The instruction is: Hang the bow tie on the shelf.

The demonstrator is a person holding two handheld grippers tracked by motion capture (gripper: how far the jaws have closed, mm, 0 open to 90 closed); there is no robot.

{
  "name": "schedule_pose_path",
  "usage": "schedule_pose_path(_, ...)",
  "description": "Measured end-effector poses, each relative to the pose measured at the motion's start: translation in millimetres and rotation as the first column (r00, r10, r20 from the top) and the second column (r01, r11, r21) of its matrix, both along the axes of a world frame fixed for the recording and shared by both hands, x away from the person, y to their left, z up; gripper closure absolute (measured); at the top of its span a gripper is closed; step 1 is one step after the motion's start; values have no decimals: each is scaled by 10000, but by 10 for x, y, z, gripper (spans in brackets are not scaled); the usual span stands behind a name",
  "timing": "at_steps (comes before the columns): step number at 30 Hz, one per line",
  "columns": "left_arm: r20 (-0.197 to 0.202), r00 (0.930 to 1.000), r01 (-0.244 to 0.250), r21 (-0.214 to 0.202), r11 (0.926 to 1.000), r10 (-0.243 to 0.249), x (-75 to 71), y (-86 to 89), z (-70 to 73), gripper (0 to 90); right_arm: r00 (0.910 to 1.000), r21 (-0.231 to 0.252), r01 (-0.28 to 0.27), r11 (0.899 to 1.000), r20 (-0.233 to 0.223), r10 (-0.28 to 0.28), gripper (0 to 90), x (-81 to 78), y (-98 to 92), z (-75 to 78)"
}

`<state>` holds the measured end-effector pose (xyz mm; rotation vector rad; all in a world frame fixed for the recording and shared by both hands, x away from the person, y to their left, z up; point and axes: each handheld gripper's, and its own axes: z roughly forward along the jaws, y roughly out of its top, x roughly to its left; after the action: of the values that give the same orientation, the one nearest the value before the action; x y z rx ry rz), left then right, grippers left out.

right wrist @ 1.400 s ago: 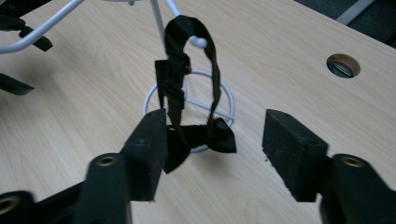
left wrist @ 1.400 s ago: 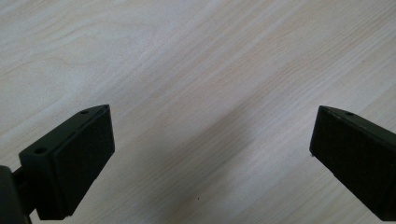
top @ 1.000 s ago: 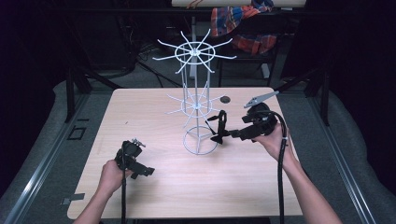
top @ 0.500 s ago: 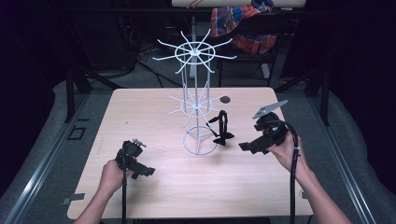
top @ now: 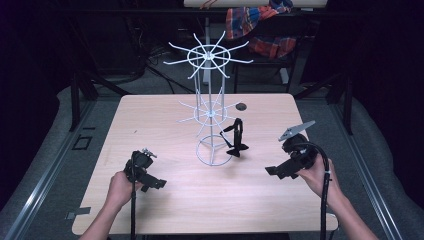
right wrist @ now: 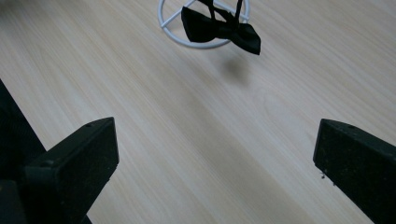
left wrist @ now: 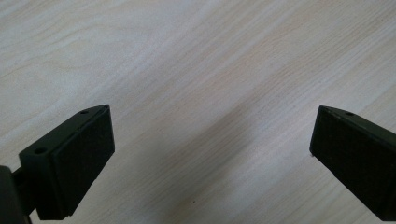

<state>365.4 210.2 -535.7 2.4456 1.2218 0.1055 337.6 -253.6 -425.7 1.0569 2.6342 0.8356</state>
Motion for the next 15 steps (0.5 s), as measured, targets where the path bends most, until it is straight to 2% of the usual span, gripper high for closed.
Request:
schedule_pose_path(6,-4,10000,-10,-3,10000,10,1,0,-1,0,9999,-160,-20,9999,-128,18,0,-84,-66,-118)
schedule_pose_path(9,-31,10000,-38,-24,10000,38,1,-1,-3,0,9999,-214,89,9997,-127,-92,1,-142,-120,-236)
schedule_pose_path(12,-46,10000,-27,-1,10000,27,1,-8,-9,1,9995,-280,166,9995,-263,-173,2,-153,-149,-303)
schedule_pose_path(13,-27,10000,-6,16,10000,6,1,-10,-8,0,9990,-393,209,9990,-375,-224,2,-160,-169,-386)
schedule_pose_path(15,-29,10000,-8,10,10000,8,1,-9,-8,0,9986,-371,261,9990,-452,-277,3,-163,-176,-433)
